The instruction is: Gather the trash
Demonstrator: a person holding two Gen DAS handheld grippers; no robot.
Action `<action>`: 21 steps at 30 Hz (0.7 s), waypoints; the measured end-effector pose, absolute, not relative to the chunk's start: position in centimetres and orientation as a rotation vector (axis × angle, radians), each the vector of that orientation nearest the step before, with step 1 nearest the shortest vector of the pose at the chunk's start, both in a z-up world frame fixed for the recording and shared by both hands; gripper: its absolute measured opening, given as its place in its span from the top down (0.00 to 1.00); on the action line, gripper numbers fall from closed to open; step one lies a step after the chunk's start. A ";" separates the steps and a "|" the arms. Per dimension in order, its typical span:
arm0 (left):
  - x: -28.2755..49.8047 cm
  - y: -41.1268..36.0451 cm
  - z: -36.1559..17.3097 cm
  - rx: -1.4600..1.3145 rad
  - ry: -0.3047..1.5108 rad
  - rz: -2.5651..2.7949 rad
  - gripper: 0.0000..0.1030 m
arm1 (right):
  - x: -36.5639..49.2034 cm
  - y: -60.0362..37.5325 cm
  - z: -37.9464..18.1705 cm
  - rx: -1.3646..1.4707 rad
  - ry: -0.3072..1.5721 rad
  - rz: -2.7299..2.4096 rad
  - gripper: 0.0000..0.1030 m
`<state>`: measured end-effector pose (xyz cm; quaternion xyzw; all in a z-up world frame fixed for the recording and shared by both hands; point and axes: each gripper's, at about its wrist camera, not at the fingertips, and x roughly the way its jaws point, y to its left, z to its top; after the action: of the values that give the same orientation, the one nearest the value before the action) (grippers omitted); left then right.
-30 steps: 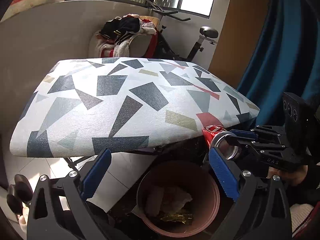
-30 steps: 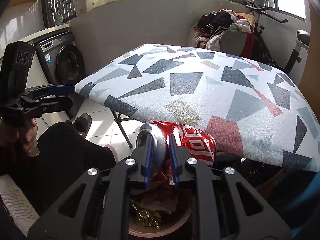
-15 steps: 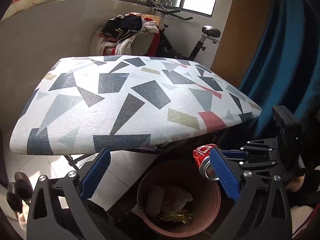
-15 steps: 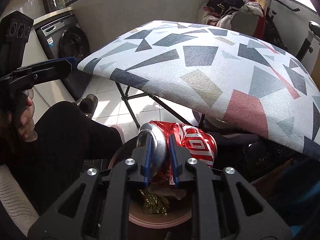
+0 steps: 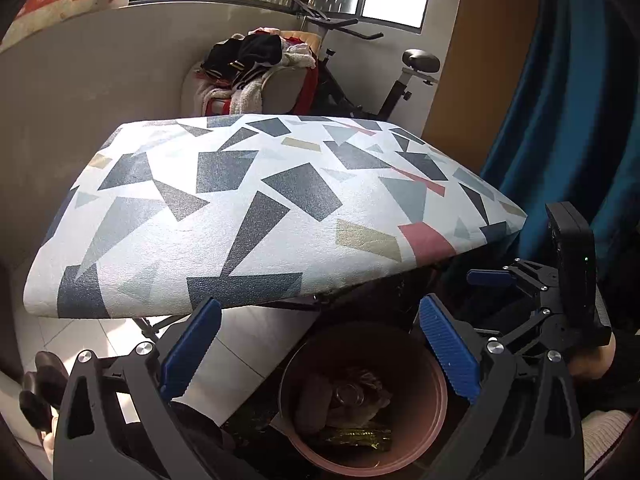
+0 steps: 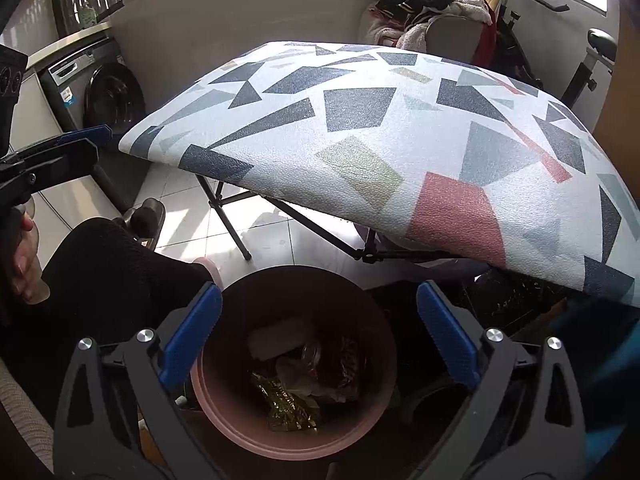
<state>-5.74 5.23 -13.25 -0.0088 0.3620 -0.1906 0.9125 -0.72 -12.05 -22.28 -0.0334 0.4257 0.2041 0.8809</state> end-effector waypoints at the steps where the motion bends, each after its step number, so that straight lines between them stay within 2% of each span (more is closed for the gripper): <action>1: -5.6 5.1 -13.0 -0.013 0.744 -0.394 0.06 | -0.5 -12.3 -22.0 -0.056 0.893 0.411 0.06; 7: -4.5 4.0 -10.3 0.032 0.687 -0.365 0.06 | 0.2 -14.1 -18.2 -0.040 0.818 0.328 0.06; 21: -2.3 2.0 0.1 0.128 0.500 -0.201 0.06 | 1.5 -16.6 -4.4 -0.034 0.558 0.244 0.06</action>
<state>-2.35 2.00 0.14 0.0633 0.2468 -0.0990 0.9619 1.50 -16.60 -4.38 -0.0168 0.2745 0.1201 0.9539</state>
